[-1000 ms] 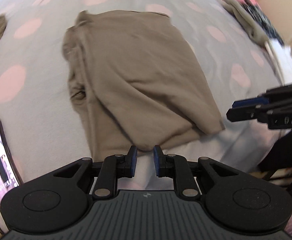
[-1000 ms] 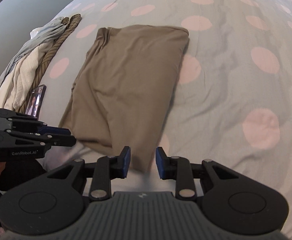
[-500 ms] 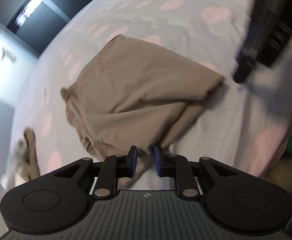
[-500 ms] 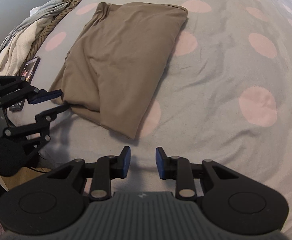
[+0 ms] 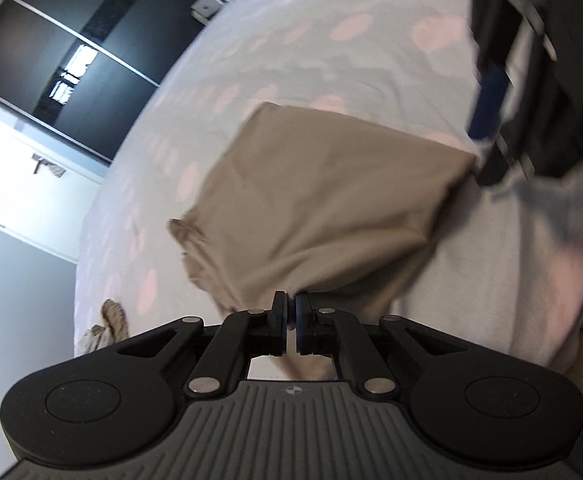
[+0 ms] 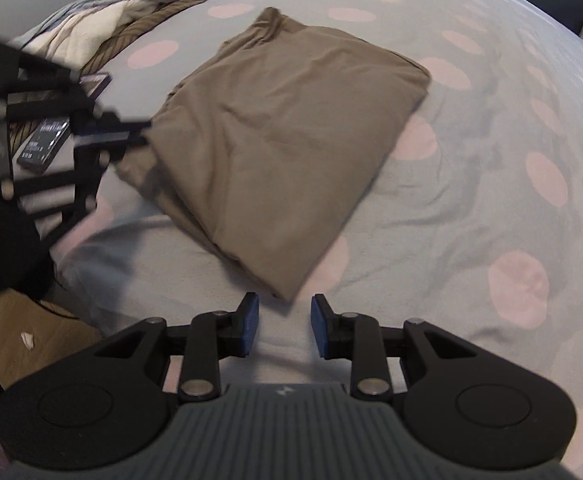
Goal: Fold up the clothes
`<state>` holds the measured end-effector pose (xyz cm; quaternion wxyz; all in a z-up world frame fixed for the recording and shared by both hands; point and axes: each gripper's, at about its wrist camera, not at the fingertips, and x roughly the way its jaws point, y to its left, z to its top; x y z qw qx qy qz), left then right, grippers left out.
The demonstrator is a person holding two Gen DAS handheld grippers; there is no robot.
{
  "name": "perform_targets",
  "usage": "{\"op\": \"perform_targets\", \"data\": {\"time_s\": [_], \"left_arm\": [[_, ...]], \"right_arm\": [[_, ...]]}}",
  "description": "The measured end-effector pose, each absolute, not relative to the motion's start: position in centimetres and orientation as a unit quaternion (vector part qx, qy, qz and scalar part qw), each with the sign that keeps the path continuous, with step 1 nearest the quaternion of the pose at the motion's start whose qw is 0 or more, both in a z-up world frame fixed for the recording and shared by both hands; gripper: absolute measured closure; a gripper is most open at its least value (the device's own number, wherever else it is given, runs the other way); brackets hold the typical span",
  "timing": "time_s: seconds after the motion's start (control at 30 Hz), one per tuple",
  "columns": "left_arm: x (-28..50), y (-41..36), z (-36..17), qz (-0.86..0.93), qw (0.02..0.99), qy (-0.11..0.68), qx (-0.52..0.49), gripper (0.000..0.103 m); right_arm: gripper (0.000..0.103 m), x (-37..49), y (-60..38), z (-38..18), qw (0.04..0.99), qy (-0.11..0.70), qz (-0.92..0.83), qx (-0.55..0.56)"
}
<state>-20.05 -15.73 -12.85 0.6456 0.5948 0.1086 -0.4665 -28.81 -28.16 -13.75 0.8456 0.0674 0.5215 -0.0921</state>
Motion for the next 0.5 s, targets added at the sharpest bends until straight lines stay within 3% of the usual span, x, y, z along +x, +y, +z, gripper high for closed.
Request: {"op": "perform_targets", "data": {"time_s": [0.03, 0.13, 0.5], "left_arm": [[-20.0, -15.6, -12.8, -0.465, 0.643, 0.107, 0.599, 0.101], [-19.8, -15.2, -12.6, -0.462, 0.636, 0.101, 0.610, 0.101], [-19.0, -14.9, -14.7, -0.445, 0.593, 0.102, 0.663, 0.101]], "right_arm": [[0.072, -28.7, -27.9, -13.8, 0.847, 0.520, -0.091, 0.058], [0.098, -28.7, -27.9, -13.7, 0.849, 0.517, -0.091, 0.057], [0.101, -28.5, -28.3, -14.1, 0.843, 0.525, -0.083, 0.082]]}}
